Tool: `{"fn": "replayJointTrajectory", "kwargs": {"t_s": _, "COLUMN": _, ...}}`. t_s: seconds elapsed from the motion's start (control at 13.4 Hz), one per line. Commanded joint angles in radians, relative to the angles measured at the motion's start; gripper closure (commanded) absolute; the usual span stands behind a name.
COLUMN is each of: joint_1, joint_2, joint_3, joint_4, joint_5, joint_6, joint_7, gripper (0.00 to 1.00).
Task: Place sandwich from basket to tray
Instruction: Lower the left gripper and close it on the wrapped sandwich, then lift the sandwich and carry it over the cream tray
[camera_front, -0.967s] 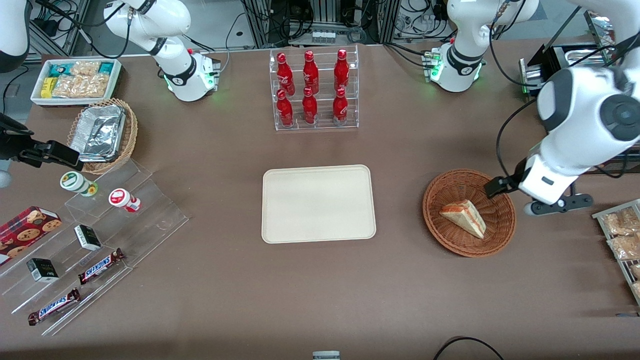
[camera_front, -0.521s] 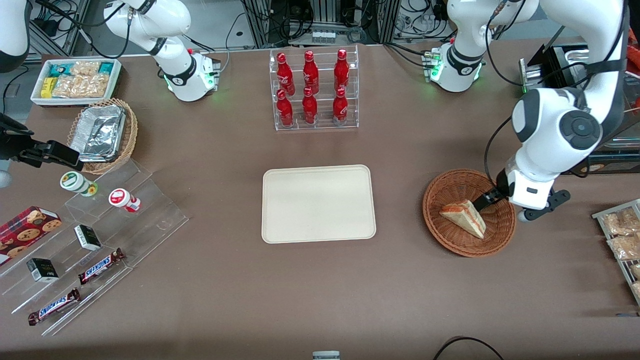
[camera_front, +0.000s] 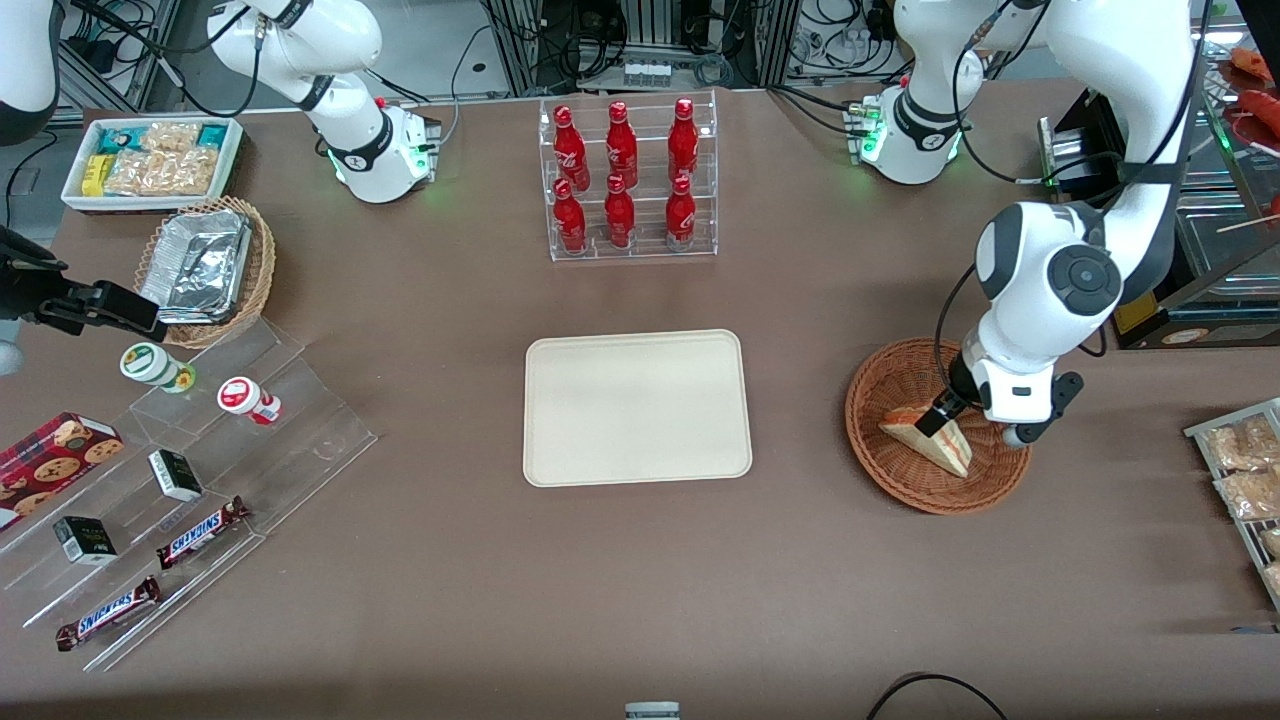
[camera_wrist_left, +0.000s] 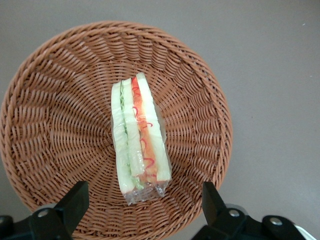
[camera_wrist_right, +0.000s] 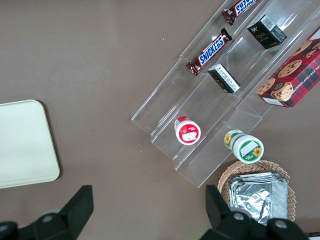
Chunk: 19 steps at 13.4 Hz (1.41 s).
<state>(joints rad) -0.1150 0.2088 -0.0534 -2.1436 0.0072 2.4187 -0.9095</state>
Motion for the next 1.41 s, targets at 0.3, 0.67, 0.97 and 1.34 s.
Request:
{"fn": "replayJointTrajectory", "kwargs": {"t_s": 0.3, "joint_1": 0.002, "joint_2": 0.063, "joint_3": 0.006, "joint_4": -0.041, "joint_5": 0.0, "joint_6": 0.118, "joint_7": -0.025, "gripper": 0.0}}
{"fn": "replayJointTrajectory", "kwargs": {"t_s": 0.67, "joint_1": 0.006, "joint_2": 0.093, "joint_3": 0.01, "joint_4": -0.027, "joint_5": 0.0, "joint_6": 0.135, "joint_7": -0.025, "gripper": 0.5}}
{"fn": "replayJointTrajectory", "kwargs": {"t_s": 0.97, "joint_1": 0.006, "joint_2": 0.09, "joint_3": 0.01, "joint_4": 0.002, "joint_5": 0.005, "joint_6": 0.111, "joint_7": -0.015, "gripper": 1.0}}
{"fn": "replayJointTrajectory", "kwargs": {"t_s": 1.34, "joint_1": -0.003, "joint_2": 0.035, "joint_3": 0.006, "joint_4": 0.154, "joint_5": 0.06, "joint_6": -0.208, "joint_7": -0.005, "gripper": 1.0}}
